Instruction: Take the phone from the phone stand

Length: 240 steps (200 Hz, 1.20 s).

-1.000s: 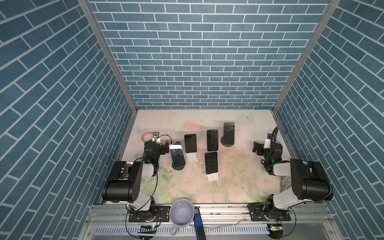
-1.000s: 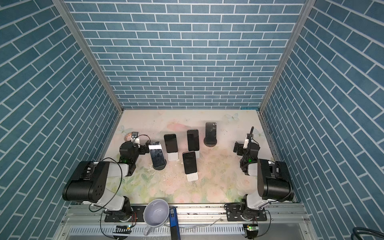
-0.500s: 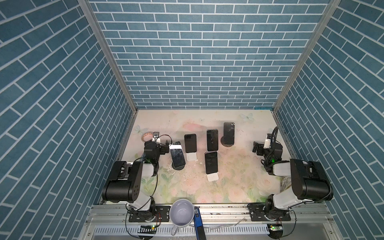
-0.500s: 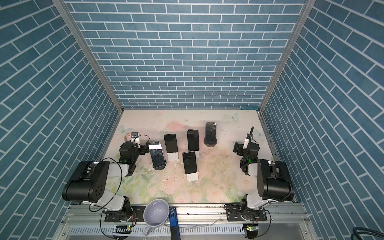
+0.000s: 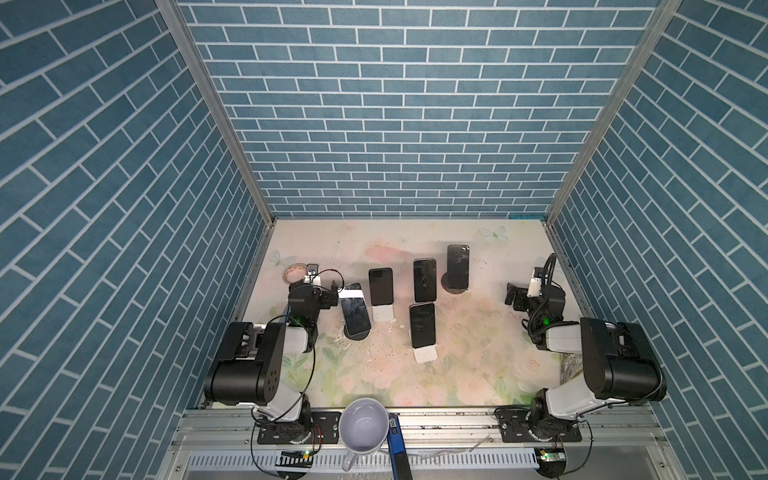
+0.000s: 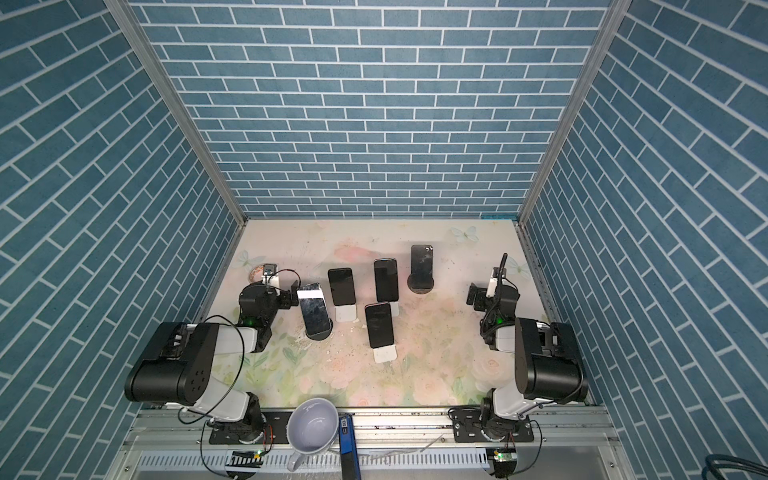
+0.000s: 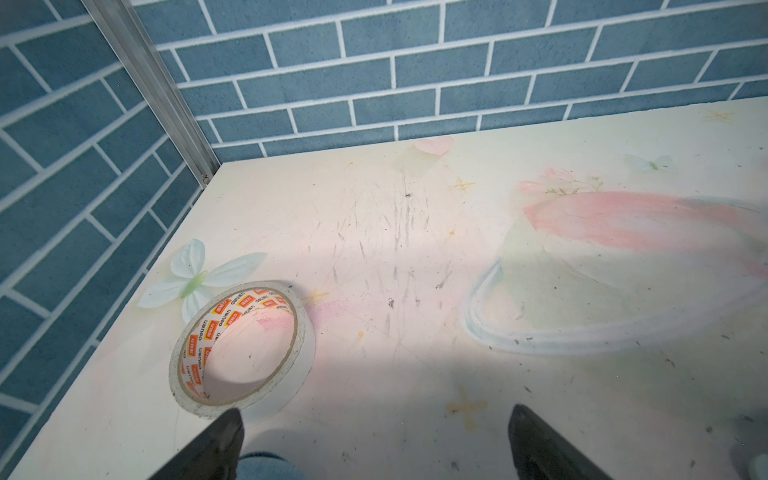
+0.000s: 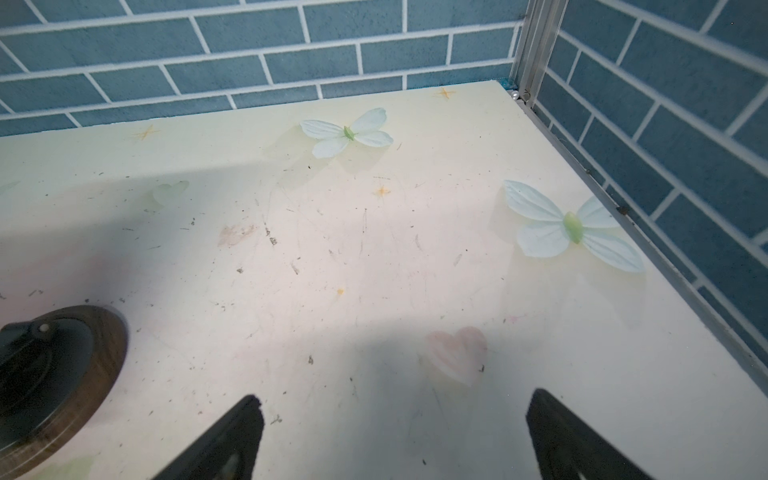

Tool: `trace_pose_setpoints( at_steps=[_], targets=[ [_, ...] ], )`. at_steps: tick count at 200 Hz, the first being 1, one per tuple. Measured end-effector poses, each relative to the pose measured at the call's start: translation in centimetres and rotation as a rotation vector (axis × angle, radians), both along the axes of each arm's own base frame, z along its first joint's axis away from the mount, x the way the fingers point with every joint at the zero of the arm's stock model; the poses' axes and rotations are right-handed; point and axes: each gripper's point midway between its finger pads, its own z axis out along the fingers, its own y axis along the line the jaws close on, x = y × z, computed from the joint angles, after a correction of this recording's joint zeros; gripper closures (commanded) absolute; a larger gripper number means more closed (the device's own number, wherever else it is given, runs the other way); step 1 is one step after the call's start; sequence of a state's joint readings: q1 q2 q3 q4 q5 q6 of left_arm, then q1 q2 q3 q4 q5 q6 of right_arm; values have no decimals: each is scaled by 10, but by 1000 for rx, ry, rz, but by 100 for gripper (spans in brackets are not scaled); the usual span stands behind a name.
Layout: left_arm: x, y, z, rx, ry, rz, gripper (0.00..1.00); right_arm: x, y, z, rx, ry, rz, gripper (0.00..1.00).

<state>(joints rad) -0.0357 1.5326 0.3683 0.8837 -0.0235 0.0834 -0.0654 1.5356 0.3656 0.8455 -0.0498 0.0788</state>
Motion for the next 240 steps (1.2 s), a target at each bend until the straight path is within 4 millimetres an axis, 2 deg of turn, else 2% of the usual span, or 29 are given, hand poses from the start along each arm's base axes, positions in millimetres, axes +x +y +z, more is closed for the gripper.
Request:
trace_pose_setpoints(
  at_steps=[115,135,168,193,212,240],
  targets=[
    [0,1,0,2,2,9,0,-2,-4,-1,-8,15,-21,1],
    [-1,7,4,6,-5,43,0,-4,-7,9,-13,25,-37,1],
    [-7,20,30,8,-47,118,0,6,-9,53,6,14,-61,1],
    [-17,26,62,-2,-107,166,0,9,-4,85,70,11,-68,1],
    [-26,36,84,-36,-135,234,0,2,4,96,128,21,-69,1],
    [-36,44,113,-94,-137,313,0,-13,24,103,194,56,-55,1]
  ],
)
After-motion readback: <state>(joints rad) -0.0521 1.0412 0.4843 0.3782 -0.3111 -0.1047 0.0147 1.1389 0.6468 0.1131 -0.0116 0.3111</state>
